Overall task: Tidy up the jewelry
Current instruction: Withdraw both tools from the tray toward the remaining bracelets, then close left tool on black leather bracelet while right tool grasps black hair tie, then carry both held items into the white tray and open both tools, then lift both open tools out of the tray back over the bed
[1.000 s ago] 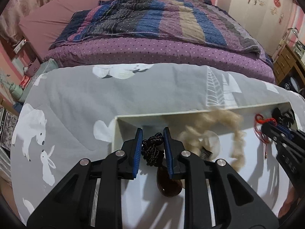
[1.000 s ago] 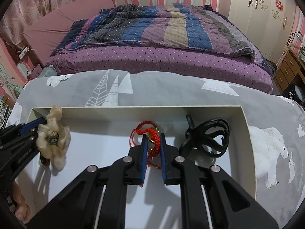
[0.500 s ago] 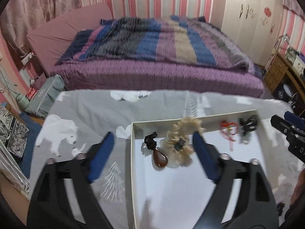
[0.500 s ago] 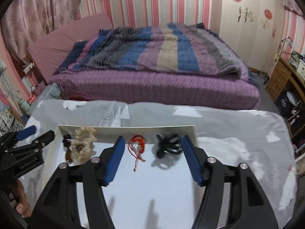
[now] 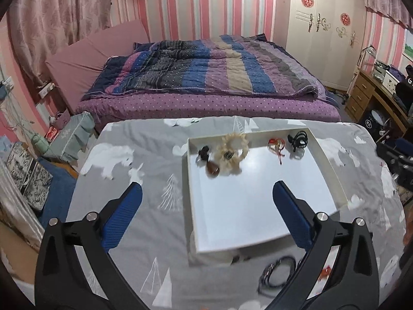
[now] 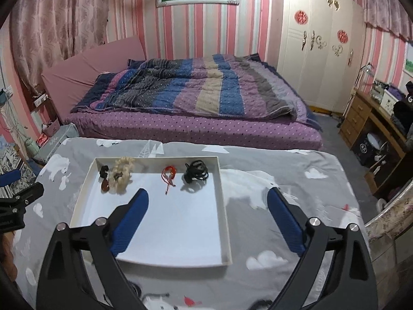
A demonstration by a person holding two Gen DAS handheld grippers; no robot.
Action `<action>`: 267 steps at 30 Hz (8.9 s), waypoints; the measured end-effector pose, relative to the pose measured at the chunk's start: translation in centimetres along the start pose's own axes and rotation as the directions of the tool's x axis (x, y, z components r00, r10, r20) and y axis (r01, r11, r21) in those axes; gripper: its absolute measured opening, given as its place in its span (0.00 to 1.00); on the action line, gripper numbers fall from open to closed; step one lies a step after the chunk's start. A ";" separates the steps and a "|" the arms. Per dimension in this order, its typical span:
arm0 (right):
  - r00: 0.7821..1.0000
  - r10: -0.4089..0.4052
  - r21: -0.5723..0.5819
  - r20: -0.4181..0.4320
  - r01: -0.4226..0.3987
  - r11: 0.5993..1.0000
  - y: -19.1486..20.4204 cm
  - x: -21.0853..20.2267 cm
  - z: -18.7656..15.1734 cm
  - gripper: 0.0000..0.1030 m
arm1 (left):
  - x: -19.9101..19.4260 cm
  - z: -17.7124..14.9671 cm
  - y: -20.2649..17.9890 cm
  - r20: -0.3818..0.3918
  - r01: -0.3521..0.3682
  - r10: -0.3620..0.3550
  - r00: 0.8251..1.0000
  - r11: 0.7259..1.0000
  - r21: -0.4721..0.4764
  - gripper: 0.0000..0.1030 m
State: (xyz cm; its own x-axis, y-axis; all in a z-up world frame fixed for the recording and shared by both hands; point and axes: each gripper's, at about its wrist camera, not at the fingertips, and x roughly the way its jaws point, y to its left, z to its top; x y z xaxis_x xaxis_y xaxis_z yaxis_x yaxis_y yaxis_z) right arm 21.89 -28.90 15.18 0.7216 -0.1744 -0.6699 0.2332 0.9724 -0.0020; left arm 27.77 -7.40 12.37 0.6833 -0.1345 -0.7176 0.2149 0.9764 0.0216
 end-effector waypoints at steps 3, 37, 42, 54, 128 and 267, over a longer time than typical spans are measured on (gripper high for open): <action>1.000 -0.011 0.007 0.013 0.010 1.000 -0.8 -2.2 -1.5 0.93 | -1.1 -2.0 0.7 -0.011 0.011 -0.011 1.000 1.000 -0.014 0.97; 0.987 -0.044 -0.034 -0.155 0.039 0.999 -3.0 -2.8 -20.1 0.93 | -0.2 -16.2 -0.8 -0.175 0.088 -0.086 0.981 0.996 0.006 0.97; 0.985 -0.032 -0.018 -0.171 0.029 0.999 -3.2 -3.1 -21.1 0.93 | -0.4 -16.7 -1.1 -0.179 0.104 -0.101 0.979 0.995 0.008 0.97; 0.981 0.015 0.015 -0.194 -0.013 1.000 -3.0 -3.6 -23.0 0.93 | 0.1 -18.2 -1.4 -0.192 0.122 -0.116 0.975 0.992 0.019 0.97; 0.993 0.113 -0.100 -0.026 -0.115 0.988 0.9 0.3 -9.2 0.10 | 4.8 -5.3 -2.2 -0.171 0.255 -0.245 0.954 0.966 0.038 0.10; 0.989 -0.077 0.153 0.125 0.058 0.987 -0.4 2.6 2.3 0.98 | 4.5 3.1 -0.2 0.021 0.077 -0.077 0.997 0.997 -0.015 0.97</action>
State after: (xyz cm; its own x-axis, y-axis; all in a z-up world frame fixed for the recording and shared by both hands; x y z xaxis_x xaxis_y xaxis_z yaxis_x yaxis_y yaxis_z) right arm 25.19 -30.07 15.15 0.7774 -0.2670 -0.5696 0.3713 0.9257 0.0728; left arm 32.99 -8.68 11.29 0.6789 -0.2129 -0.7027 0.2565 0.9655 -0.0447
